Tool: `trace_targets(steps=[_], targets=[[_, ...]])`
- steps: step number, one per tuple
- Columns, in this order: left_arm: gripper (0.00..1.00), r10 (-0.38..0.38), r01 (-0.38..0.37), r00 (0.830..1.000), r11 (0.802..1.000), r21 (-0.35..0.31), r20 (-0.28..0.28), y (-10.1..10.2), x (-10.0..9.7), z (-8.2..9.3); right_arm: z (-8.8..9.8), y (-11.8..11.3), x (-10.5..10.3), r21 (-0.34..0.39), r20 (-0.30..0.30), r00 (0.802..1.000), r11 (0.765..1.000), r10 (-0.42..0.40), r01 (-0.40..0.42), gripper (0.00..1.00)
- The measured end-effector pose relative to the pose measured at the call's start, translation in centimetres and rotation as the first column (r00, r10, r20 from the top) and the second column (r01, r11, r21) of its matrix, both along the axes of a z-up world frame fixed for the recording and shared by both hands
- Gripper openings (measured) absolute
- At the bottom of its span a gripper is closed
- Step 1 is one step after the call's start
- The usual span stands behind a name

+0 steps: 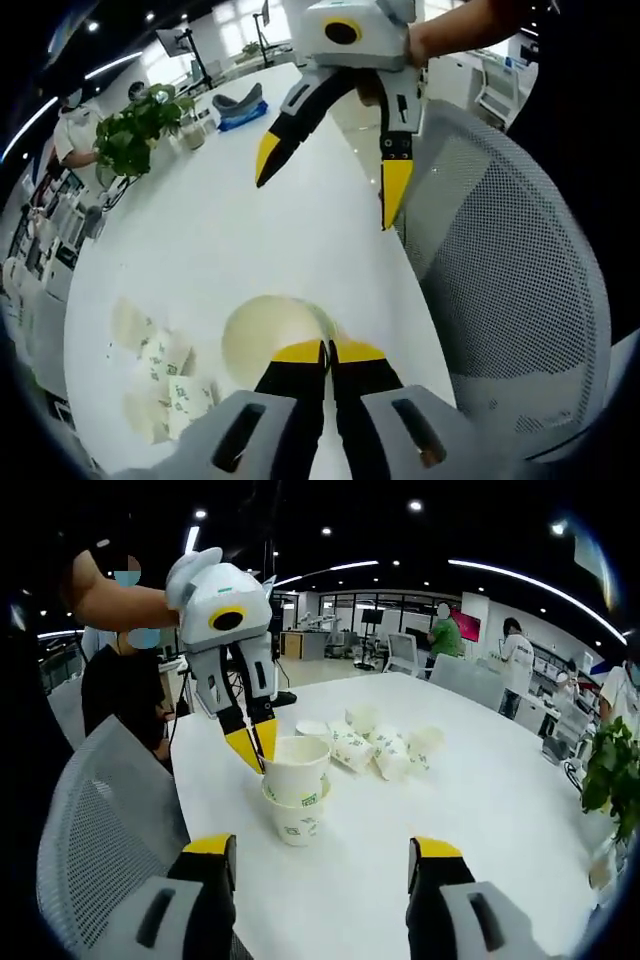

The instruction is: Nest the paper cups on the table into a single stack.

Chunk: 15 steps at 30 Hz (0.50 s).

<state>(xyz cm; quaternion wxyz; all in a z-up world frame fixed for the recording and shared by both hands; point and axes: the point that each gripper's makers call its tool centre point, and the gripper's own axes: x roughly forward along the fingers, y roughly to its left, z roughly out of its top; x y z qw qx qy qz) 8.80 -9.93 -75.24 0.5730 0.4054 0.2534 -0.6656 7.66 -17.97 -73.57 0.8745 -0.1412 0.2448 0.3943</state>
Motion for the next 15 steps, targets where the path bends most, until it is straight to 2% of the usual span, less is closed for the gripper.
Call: trace_targets(steps=[15], targets=[[0.0, -0.033, 0.034, 0.999, 0.998, 0.045, -0.024, -0.4, -0.4, -1.5, -0.4, -0.9, -0.3, 0.003, -0.008, 1.0, 1.0, -0.026, 0.026, 0.69]])
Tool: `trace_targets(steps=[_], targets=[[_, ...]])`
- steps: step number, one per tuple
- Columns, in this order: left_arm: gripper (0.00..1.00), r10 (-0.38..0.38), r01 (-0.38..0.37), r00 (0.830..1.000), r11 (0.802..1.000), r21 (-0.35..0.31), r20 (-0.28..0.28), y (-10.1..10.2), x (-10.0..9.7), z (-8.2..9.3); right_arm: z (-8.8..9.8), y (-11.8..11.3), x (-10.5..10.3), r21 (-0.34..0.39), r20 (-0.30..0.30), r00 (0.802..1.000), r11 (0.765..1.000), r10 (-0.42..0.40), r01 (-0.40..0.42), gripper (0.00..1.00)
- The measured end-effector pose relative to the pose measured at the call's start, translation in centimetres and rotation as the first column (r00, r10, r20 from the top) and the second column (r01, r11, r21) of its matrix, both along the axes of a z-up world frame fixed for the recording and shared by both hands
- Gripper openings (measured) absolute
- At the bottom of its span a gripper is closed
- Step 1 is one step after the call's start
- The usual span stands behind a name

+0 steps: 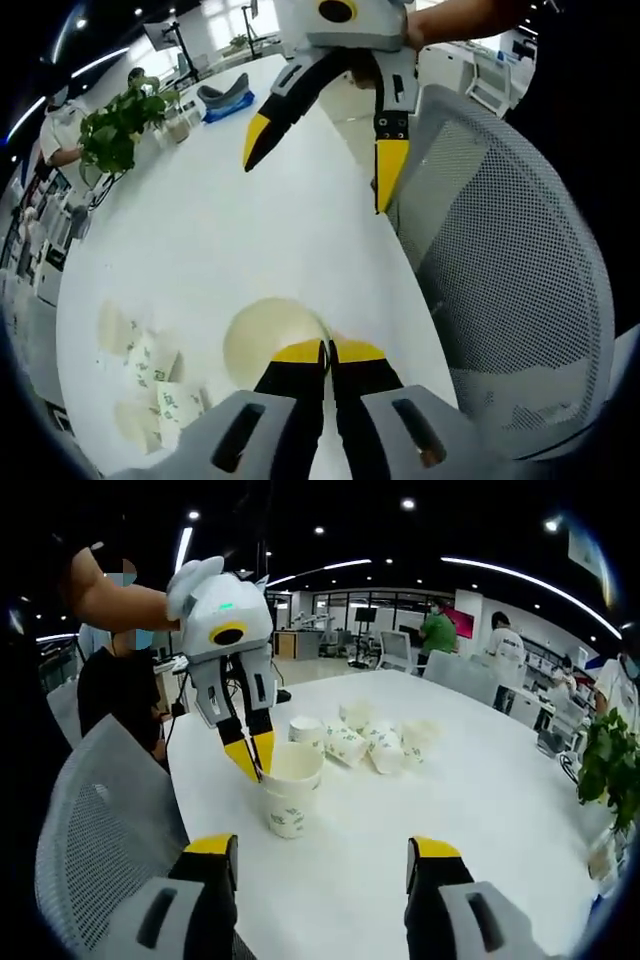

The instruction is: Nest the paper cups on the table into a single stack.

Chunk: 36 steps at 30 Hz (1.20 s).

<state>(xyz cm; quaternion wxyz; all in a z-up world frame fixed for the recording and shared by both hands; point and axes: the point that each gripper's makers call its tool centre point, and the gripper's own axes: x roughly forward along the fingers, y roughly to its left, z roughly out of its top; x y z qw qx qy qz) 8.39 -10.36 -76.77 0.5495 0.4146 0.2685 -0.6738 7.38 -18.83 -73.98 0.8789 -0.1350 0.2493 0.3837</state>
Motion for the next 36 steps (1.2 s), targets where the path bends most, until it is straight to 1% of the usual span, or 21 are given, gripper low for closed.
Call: trace_targets(steps=[4, 10, 15, 18, 24, 26, 28, 30, 33, 34, 36], targets=[[0.0, -0.001, 0.001, 1.0, 1.0, 0.003, -0.008, 0.1, -0.2, -0.2, -0.1, -0.1, -0.1, 0.0, -0.001, 1.0, 1.0, -0.004, 0.004, 0.69], [0.03, -0.007, 0.007, 1.0, 1.0, 0.008, -0.018, 0.3, -0.5, -0.6, -0.2, -0.1, -0.2, 0.0, -0.003, 1.0, 1.0, -0.006, 0.006, 0.69], [0.05, -0.014, 0.014, 1.0, 1.0, 0.012, -0.01, 0.4, -0.6, -1.0, -0.3, -0.2, -0.3, 0.002, -0.004, 1.0, 1.0, -0.01, 0.01, 0.68], [0.07, -0.011, 0.011, 1.0, 1.0, 0.002, -0.005, 0.2, -0.6, -0.9, -0.4, -0.3, -0.4, 0.002, -0.005, 1.0, 1.0, -0.013, 0.013, 0.68], [0.15, 0.016, -0.017, 1.0, 0.999, -0.043, -0.006, 0.0, -0.2, -0.5, -0.6, -0.6, -0.5, 0.0, -0.008, 1.0, 1.0, -0.017, 0.017, 0.69], [0.19, 0.045, -0.047, 0.999, 0.996, -0.082, -0.016, -0.3, -0.1, 0.1, -0.7, -0.6, -0.5, 0.001, -0.006, 1.0, 1.0, -0.018, 0.018, 0.7], [0.22, 0.065, -0.067, 0.998, 0.992, -0.109, -0.018, -0.5, 0.2, 0.5, -0.6, -0.6, -0.5, 0.0, -0.005, 1.0, 1.0, -0.018, 0.018, 0.71], [0.25, 0.087, -0.089, 0.996, 0.987, -0.131, -0.022, -0.5, 0.4, 1.0, -0.6, -0.6, -0.5, 0.0, -0.005, 1.0, 1.0, -0.018, 0.018, 0.71], [0.31, 0.129, -0.131, 0.991, 0.975, -0.18, -0.024, -0.5, 1.0, 1.9, -0.7, -0.6, -0.5, 0.0, -0.005, 1.0, 1.0, -0.016, 0.016, 0.72], [0.32, 0.135, -0.138, 0.99, 0.973, -0.185, -0.025, -0.5, 1.0, 2.0, -0.7, -0.7, -0.5, 0.0, -0.005, 1.0, 1.0, -0.016, 0.016, 0.73], [0.35, 0.167, -0.168, 0.986, 0.962, -0.216, -0.024, -0.4, 1.5, 2.6, -0.6, -0.5, -0.6, 0.005, -0.005, 1.0, 1.0, -0.014, 0.014, 0.75]])
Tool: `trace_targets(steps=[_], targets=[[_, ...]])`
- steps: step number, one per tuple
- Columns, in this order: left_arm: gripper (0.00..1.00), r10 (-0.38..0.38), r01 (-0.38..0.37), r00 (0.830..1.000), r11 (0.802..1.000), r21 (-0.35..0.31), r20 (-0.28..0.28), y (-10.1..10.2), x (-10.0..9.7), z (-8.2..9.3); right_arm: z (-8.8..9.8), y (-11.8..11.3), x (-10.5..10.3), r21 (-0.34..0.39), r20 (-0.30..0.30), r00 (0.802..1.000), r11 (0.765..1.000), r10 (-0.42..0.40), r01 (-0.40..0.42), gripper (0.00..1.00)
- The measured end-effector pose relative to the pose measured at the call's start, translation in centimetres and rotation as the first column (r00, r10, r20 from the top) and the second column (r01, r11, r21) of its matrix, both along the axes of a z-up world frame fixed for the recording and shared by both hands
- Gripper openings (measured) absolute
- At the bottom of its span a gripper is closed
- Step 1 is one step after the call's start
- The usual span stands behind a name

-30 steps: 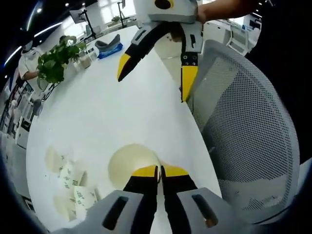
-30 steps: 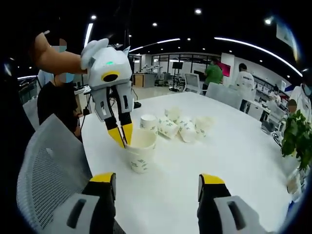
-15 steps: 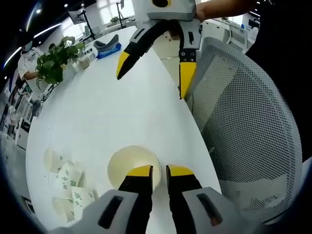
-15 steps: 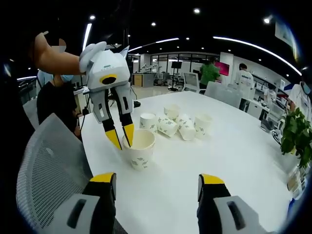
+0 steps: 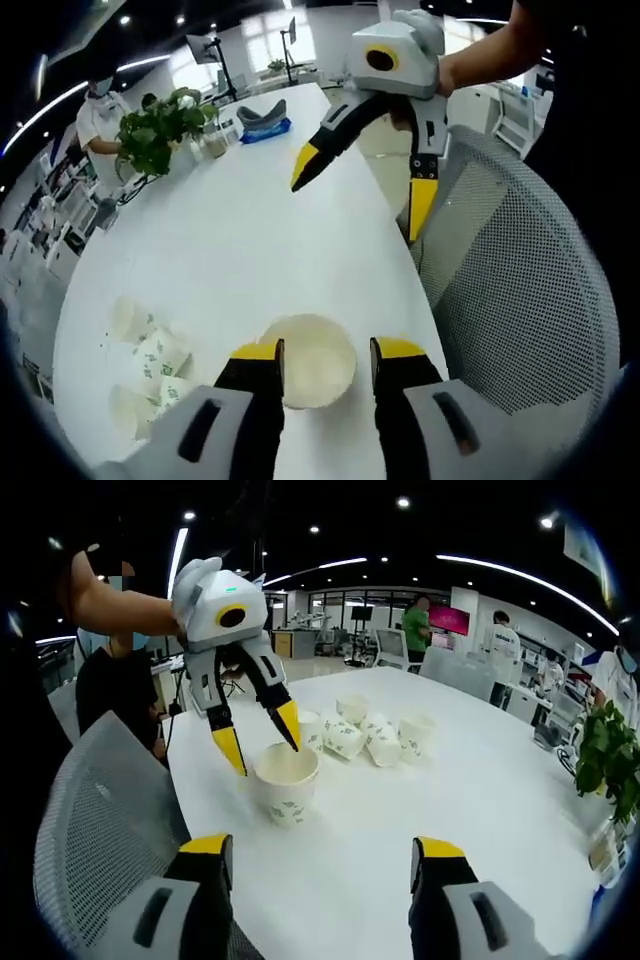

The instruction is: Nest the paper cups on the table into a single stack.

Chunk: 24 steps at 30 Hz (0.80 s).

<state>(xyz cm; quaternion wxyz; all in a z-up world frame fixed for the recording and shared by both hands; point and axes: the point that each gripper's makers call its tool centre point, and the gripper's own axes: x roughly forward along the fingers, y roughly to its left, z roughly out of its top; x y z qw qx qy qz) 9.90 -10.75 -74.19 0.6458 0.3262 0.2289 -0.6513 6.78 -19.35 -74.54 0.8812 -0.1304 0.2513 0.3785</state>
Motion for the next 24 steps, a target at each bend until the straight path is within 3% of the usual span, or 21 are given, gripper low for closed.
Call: trace_targets(steps=[7, 13, 24], targets=[[0.42, 0.111, -0.112, 0.994, 0.991, -0.079, -0.01, 1.0, 1.4, 1.7, 0.2, 0.5, -0.2, 0.012, 0.01, 1.0, 1.0, 0.017, -0.017, 0.84], [0.5, 0.216, -0.213, 0.976, 0.966, -0.144, 0.0, 2.5, 2.9, 2.7, 0.2, 0.5, 0.0, 0.01, 0.014, 1.0, 1.0, 0.016, -0.017, 0.88], [0.62, 0.413, -0.401, 0.911, 0.886, -0.234, 0.003, 5.7, 5.6, 4.2, 0.6, 0.7, 0.2, 0.024, 0.018, 1.0, 0.999, 0.02, -0.02, 0.97]])
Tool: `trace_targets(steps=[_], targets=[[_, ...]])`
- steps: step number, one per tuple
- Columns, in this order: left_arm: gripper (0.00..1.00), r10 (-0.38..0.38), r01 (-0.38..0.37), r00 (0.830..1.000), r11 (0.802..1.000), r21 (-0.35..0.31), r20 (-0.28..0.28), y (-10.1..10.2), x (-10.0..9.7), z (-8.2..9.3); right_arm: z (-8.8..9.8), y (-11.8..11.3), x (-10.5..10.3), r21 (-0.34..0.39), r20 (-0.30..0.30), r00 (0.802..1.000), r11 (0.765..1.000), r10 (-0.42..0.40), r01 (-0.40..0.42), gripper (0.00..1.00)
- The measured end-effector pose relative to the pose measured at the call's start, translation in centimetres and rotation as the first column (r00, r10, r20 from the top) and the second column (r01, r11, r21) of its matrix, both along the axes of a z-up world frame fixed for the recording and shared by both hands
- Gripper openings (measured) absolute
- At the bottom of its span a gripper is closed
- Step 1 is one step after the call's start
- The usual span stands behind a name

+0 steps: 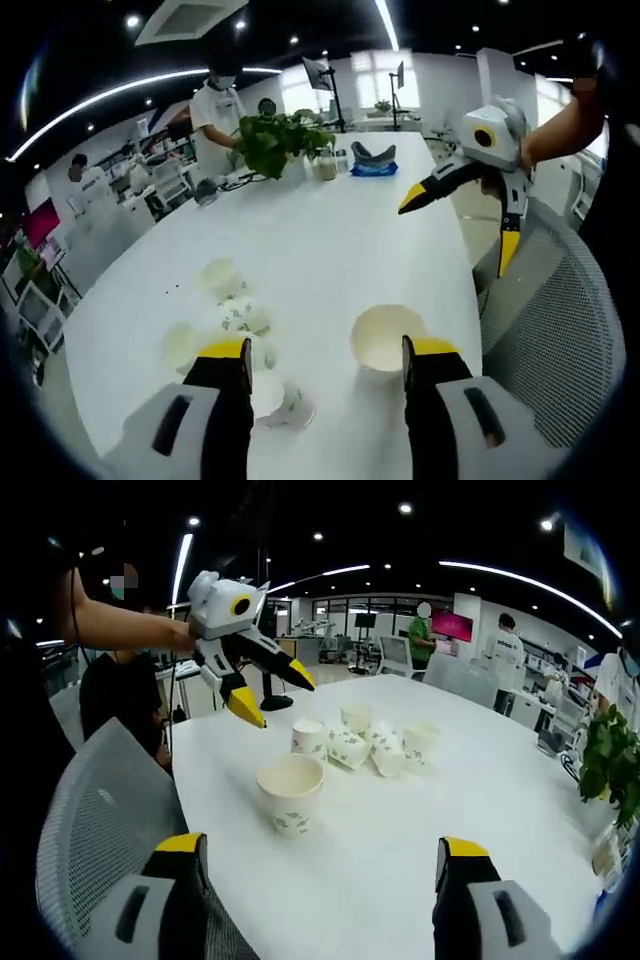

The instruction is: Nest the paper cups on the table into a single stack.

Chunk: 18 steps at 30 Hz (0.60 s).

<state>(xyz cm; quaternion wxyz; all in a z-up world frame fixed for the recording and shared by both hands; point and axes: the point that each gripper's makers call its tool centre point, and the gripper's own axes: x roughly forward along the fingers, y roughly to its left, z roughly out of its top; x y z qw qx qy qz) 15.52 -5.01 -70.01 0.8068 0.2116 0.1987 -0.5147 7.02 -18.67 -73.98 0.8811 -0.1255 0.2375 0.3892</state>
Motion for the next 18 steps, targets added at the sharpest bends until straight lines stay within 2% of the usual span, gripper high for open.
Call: trace_targets(steps=[4, 7, 9, 15, 18], targets=[[0.63, 0.084, -0.084, 0.996, 0.996, -0.037, -0.003, 1.4, 1.2, -0.1, 0.0, 0.0, 0.1, -0.001, 0.0, 1.0, 1.0, 0.002, -0.002, 0.97], [0.61, 0.121, -0.122, 0.992, 0.992, -0.038, -0.02, 2.4, 1.7, -0.6, 0.0, 0.1, 0.1, -0.004, -0.002, 1.0, 1.0, 0.005, -0.005, 0.97], [0.62, 0.148, -0.148, 0.989, 0.988, -0.04, -0.019, 3.6, 2.7, -1.1, 0.0, 0.2, 0.0, -0.005, -0.003, 1.0, 1.0, 0.008, -0.008, 0.97], [0.59, 0.233, -0.236, 0.971, 0.97, -0.063, -0.044, 4.7, 3.8, -2.1, 0.0, 0.4, 0.1, -0.008, -0.004, 1.0, 1.0, 0.008, -0.008, 0.96], [0.57, 0.259, -0.262, 0.965, 0.963, -0.059, -0.05, 5.3, 4.7, -3.3, -0.1, 0.4, 0.1, -0.009, -0.007, 1.0, 1.0, 0.007, -0.007, 0.96]])
